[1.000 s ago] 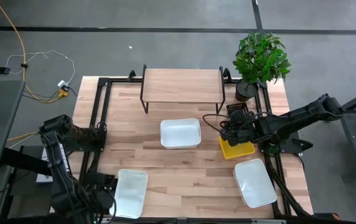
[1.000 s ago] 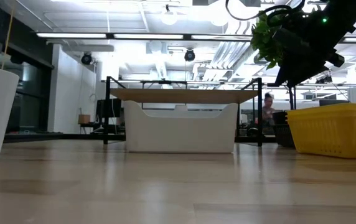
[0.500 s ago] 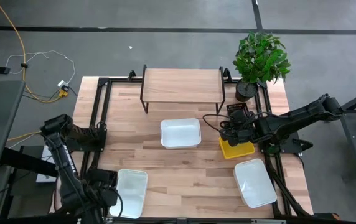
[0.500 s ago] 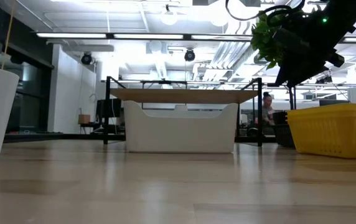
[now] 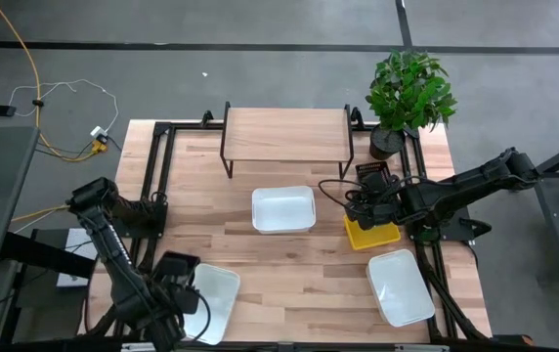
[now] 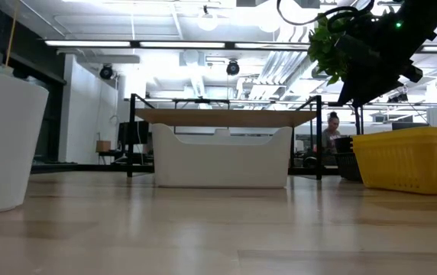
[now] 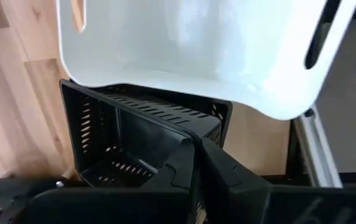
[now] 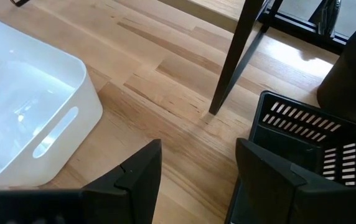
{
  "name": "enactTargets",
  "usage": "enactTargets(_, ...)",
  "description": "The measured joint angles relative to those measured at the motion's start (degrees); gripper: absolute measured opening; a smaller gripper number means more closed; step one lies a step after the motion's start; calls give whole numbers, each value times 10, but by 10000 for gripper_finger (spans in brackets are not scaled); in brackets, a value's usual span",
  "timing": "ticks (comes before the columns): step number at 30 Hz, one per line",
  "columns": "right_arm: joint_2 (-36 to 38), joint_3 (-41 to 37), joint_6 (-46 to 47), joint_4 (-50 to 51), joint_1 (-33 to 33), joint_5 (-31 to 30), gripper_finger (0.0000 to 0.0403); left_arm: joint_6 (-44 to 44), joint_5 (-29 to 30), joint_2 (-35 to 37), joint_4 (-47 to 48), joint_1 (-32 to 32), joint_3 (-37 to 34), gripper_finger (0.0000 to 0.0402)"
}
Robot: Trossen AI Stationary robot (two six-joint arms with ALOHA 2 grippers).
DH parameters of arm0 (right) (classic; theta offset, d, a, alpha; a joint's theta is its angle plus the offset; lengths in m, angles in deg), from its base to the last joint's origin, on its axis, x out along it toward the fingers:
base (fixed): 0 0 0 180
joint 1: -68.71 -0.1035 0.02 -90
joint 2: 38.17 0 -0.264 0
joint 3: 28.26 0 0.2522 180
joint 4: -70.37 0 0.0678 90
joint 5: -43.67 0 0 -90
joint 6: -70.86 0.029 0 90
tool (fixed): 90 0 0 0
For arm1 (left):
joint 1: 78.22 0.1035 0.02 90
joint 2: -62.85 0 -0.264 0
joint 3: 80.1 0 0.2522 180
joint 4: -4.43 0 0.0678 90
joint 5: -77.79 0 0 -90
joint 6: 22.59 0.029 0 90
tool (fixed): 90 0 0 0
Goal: Stack baskets on shelf by color
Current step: Stack the top left black bin on top of the bottom left black bin, then stack the black bin on top of the stacked black bins
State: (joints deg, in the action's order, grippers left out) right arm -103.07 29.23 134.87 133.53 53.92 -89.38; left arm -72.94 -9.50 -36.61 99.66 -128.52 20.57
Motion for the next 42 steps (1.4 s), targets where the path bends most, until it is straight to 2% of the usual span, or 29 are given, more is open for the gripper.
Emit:
enactTargets(6,0,0,0,0,0,0,193,0,27,0,5,5,0,6)
enactTargets(11,0,0,0,0,0,0,193,0,48,0,13,4,0,28)
enactTargets(23,0,0,0,0,0,0,193,0,81,0,47,4,0,138)
enactTargets(26,0,0,0,0,0,0,193,-3,77,0,48,4,0,162)
enactTargets(29,0,0,0,0,0,0,193,-4,46,0,48,4,0,179)
enactTargets(32,0,0,0,-1,0,0,193,-5,17,0,48,4,0,187)
enactTargets(37,0,0,0,-8,0,-1,193,-8,11,0,51,4,0,188)
enactTargets(39,0,0,0,-8,0,-1,193,-19,24,0,52,4,0,187)
enactTargets(42,0,0,0,-8,0,-1,193,-34,78,0,37,4,0,187)
